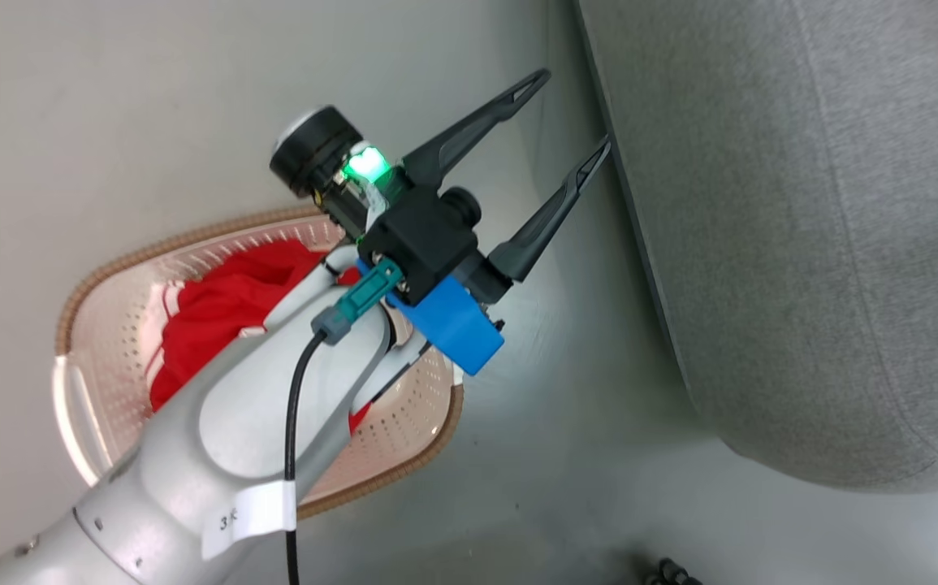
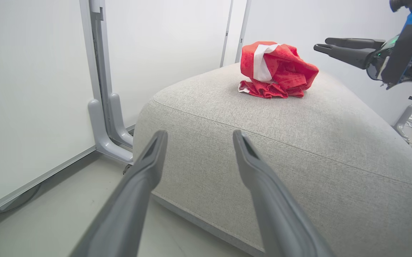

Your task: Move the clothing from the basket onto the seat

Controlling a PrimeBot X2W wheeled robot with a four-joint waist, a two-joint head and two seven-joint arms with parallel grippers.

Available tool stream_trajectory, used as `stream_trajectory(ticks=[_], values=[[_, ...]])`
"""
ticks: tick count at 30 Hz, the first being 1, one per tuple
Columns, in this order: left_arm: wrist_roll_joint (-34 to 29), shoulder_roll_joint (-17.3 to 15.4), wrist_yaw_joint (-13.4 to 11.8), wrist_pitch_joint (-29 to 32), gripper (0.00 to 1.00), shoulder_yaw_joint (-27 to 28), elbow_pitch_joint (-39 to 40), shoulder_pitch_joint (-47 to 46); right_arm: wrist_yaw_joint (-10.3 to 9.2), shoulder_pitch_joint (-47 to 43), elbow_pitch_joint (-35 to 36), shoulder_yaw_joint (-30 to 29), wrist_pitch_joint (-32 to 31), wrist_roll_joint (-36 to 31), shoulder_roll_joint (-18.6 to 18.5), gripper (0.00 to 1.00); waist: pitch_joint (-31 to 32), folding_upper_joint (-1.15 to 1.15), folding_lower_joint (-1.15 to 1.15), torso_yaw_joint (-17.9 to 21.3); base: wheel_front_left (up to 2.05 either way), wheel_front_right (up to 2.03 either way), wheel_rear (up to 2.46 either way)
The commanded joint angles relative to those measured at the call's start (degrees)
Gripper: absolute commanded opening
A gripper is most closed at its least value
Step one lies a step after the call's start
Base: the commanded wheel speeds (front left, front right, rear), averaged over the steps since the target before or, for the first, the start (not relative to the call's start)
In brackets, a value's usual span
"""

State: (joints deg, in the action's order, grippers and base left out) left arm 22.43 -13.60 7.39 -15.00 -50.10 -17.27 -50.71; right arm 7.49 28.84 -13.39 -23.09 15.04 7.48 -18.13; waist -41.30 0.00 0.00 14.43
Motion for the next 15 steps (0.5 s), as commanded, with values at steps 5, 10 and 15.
stream_trajectory(ticks=[5,10,15], values=[[-1.79,0.92,0.13,-0.28,1.0,4.31,0.64,4.98,0.01,-3.2,3.7,2.47,0.22,-0.55,1.05,1.0,8.02,0.0,0.0,-2.19,0.0,0.0,0.0],[-3.77,2.37,0.1,-0.28,1.0,10.01,1.5,10.28,0.01,-4.94,5.79,7.28,0.22,-0.97,1.37,1.0,12.93,0.0,0.0,-4.23,0.0,0.0,0.0],[-5.27,3.88,0.12,-0.28,1.0,15.92,2.63,15.07,0.01,-5.8,6.69,12.32,0.22,-1.16,2.04,1.0,17.04,0.0,0.0,-6.55,0.0,0.0,0.0]])
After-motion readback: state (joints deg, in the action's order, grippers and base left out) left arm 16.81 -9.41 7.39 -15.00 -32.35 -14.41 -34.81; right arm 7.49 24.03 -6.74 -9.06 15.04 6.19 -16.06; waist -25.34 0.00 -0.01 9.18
